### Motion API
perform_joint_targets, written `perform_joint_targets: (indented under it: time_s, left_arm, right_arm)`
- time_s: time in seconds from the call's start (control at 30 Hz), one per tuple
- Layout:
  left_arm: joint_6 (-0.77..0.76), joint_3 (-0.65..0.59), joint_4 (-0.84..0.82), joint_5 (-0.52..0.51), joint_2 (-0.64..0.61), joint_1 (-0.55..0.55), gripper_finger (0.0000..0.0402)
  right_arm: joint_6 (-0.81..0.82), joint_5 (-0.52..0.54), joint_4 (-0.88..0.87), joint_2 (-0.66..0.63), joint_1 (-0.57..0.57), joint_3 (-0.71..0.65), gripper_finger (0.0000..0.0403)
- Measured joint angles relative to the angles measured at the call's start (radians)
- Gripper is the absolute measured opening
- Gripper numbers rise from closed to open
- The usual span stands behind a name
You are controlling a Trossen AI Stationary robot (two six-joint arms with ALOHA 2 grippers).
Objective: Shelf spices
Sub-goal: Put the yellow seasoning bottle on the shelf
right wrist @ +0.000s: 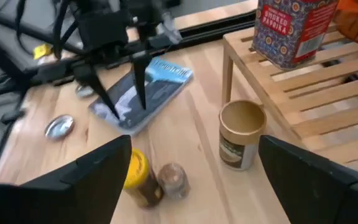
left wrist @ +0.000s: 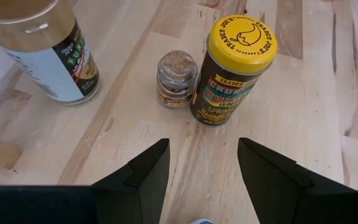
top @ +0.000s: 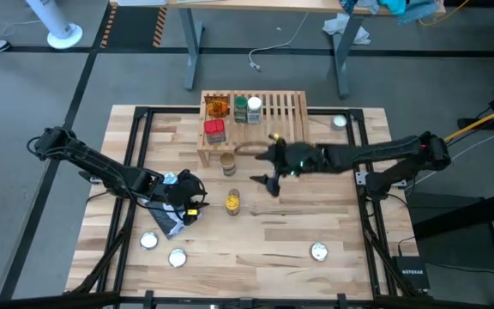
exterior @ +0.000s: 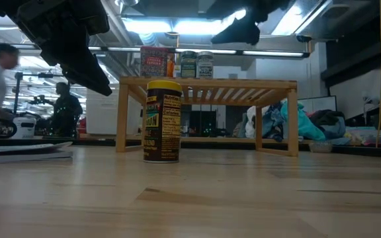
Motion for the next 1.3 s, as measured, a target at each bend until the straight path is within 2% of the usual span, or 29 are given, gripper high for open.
perform_joint_targets:
  time_s: [0.1,0.2,0.4,0.67,0.8,1.0,1.13,1.3]
  left_arm:
    - [0.000,0.000,0.000,0.000,0.000,0.000,0.0182]
    - [0.000,0.000,0.000,0.000,0.000,0.000,0.0182]
    - [0.000,0.000,0.001,0.000,0.000,0.000,0.0182]
    - [0.000,0.000,0.000,0.000,0.000,0.000,0.0182]
    - [0.000,0.000,0.001,0.000,0.000,0.000,0.0182]
    - [0.000,0.000,0.000,0.000,0.000,0.000,0.0182]
    - [0.000,0.000,-0.001,0.000,0.000,0.000,0.0182]
    - [0.000,0.000,0.000,0.000,0.000,0.000,0.0182]
  right_arm:
    - [0.075,0.174,0.055,0.050,0.094,0.000,0.0358]
    - [0.133,0.302,0.113,0.119,0.171,0.000,0.0358]
    - [0.295,0.461,0.173,0.240,0.276,0.000,0.0358]
    - [0.503,0.660,0.184,0.317,0.383,0.000,0.0358]
    - [0.561,0.695,0.290,0.361,0.412,0.000,0.0358]
    - [0.558,0.708,0.514,0.483,0.420,0.000,0.0358]
    - [0.558,0.689,0.579,0.548,0.420,0.000,0.0358]
    - [0.558,0.719,0.540,0.600,0.423,0.034,0.0358]
